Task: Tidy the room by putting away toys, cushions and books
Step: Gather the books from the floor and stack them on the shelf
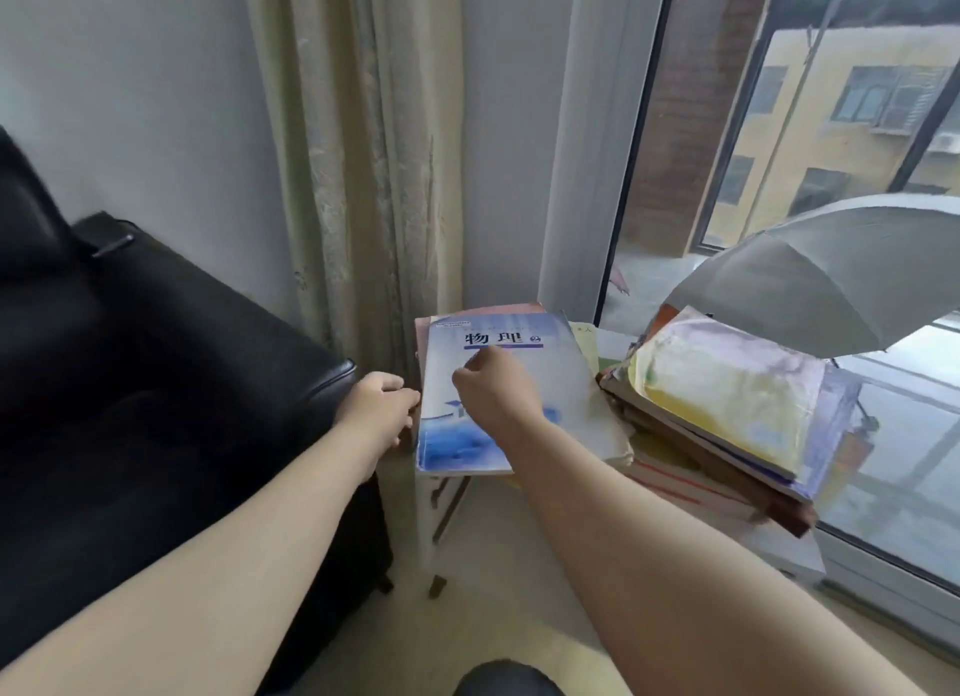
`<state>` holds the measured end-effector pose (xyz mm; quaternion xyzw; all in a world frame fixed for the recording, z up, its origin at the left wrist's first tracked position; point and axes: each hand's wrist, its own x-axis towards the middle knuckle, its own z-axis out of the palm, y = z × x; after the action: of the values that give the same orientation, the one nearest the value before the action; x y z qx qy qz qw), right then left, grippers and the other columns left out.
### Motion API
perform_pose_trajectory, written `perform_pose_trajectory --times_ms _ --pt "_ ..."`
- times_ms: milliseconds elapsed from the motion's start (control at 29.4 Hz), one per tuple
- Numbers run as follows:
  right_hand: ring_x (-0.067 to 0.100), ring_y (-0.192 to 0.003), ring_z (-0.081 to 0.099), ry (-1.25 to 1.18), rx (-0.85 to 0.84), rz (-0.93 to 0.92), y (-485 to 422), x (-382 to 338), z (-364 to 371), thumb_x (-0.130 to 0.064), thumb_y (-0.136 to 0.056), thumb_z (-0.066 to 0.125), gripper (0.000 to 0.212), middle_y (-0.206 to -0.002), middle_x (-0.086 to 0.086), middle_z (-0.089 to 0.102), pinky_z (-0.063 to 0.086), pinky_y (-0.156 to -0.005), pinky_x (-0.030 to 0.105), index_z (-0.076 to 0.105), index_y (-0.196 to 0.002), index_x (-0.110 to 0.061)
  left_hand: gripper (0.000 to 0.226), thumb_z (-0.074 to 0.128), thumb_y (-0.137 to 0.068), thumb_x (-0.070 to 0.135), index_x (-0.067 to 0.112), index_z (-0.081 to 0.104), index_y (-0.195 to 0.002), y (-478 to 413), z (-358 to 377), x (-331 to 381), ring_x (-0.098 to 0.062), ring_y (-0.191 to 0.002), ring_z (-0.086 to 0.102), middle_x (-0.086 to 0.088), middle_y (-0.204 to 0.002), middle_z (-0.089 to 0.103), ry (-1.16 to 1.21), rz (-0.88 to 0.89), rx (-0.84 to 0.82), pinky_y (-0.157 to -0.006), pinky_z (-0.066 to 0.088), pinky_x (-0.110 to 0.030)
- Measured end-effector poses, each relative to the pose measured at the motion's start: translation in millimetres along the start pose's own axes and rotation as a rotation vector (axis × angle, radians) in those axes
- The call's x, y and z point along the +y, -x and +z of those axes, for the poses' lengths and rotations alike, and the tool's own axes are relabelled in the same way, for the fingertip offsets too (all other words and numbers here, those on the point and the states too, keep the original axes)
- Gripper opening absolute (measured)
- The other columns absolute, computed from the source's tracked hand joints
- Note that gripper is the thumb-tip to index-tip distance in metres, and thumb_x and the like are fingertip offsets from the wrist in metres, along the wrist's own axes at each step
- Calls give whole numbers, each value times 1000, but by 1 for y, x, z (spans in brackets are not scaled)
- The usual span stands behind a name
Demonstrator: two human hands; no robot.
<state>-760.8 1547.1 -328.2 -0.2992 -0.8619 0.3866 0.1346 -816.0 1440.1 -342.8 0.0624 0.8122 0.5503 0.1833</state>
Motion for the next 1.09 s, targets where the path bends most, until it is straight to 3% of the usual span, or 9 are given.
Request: perform_pose_trajectory --times_ms 68,136,204,272,408,577,815,917,1087 --pt "26 -69 47 -75 -96 -29 30 -4 16 -14 -82 44 18 -64 3 45 35 -54 25 44 -64 -17 28 52 -91 14 17 52 -119 29 -15 -17 -19 -81 64 -4 -98 62 74 -48 59 -66 50 -31" --pt "27 -84 58 -105 -212 -15 55 -5 37 -17 -86 47 16 -85 8 60 48 -69 31 62 -90 -12 21 50 -91 12 20 53 -110 54 -34 -40 -16 -77 65 -3 -95 63 70 -86 135 -68 52 -30" --pt "23 -88 61 -149 -265 20 73 -7 60 -20 -88 50 23 -97 8 66 52 -76 32 63 -104 -12 14 48 -92 12 19 55 -102 74 -54 -59 -15 -78 64 -2 -91 63 61 -127 184 -71 52 -31" --pt "21 -82 60 -189 -350 15 94 -15 86 -21 -85 50 20 -97 8 68 52 -78 35 64 -99 -14 14 46 -92 12 18 58 -97 94 -80 -77 -17 -84 65 -2 -91 64 43 -166 266 -75 53 -33" --pt "18 -75 58 -189 -535 -17 136 -35 128 -19 -84 49 14 -91 5 67 48 -68 31 61 -90 -17 17 46 -92 13 19 59 -83 127 -120 -115 -20 -88 67 -4 -91 66 102 -304 414 -83 55 -37" --pt "19 -72 56 -142 -750 -65 172 -48 174 -17 -83 48 12 -84 4 65 44 -63 29 60 -87 -16 19 45 -91 13 18 57 -77 158 -145 -162 -22 -89 67 -7 -92 67 188 -447 552 -80 53 -36" --pt "20 -71 57 -62 -942 -151 200 -63 216 -15 -86 47 10 -84 7 63 44 -63 27 57 -87 -13 19 44 -94 12 20 54 -79 179 -178 -203 -19 -83 65 -3 -88 63 299 -561 717 -75 49 -33" --pt "20 -71 56 -54 -991 -166 212 -68 226 -15 -88 47 8 -85 8 63 42 -60 25 55 -86 -14 13 45 -95 12 16 57 -95 191 -188 -213 -20 -88 64 -5 -98 63 339 -602 741 -68 49 -30" --pt "19 -78 58 -52 -1076 -172 230 -79 241 -15 -91 48 11 -101 10 67 45 -63 25 58 -96 -14 24 48 -95 9 4 58 -115 202 -205 -222 -22 -86 60 -16 -110 65 422 -600 822 -60 45 -27"
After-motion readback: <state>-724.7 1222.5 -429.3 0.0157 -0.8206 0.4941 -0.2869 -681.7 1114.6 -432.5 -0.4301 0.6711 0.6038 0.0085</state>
